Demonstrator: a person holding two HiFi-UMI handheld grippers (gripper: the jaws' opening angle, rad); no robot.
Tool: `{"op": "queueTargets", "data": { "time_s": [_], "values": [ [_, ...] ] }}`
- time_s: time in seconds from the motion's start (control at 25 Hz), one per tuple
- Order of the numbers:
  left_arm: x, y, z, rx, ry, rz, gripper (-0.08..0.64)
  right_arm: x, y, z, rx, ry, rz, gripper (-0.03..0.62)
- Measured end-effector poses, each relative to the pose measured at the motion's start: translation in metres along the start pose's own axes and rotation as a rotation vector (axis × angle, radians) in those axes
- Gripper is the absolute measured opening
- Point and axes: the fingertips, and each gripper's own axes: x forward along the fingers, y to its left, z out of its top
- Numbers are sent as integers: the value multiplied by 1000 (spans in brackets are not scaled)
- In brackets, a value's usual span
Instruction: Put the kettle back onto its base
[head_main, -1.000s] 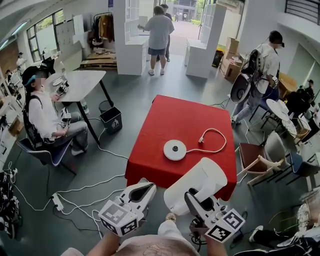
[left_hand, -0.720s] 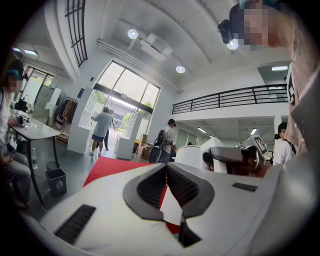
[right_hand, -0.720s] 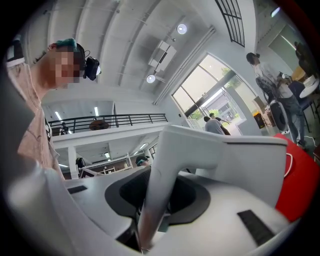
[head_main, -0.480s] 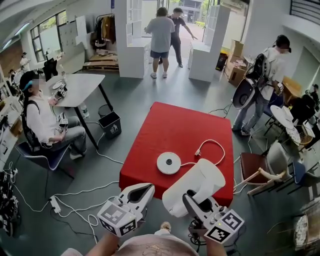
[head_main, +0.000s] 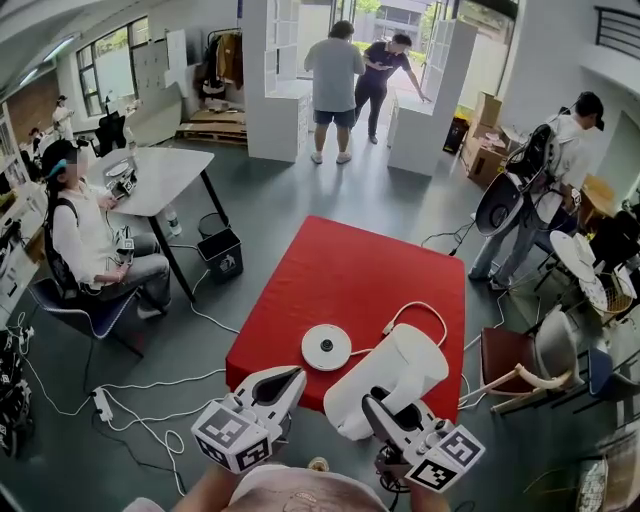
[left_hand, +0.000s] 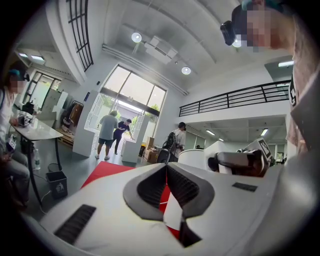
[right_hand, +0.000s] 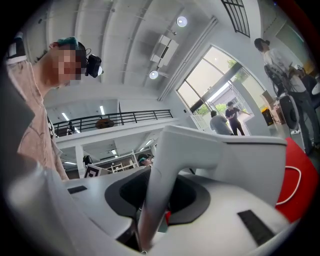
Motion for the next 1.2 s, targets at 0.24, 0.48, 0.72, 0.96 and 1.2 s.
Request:
{"op": "queueTargets", "data": {
  "time_s": [0.24, 0.48, 0.72, 0.96, 1.2],
  "values": [
    [15, 19, 1, 0, 22, -12, -11, 16, -17, 2, 10, -13, -21, 123],
    [31, 29, 2, 0, 44, -55, -12, 27, -25, 5, 21, -29, -53, 123],
    [43, 41, -1, 0, 64, -76, -12, 36, -37, 10, 15, -52, -78, 121],
    [48, 43, 1, -13, 67, -89, -12, 42, -42, 14, 18, -58, -87, 121],
    [55, 45, 1, -21, 62, -98, -12, 52, -49, 16, 8, -50, -85, 121]
  ]
}}
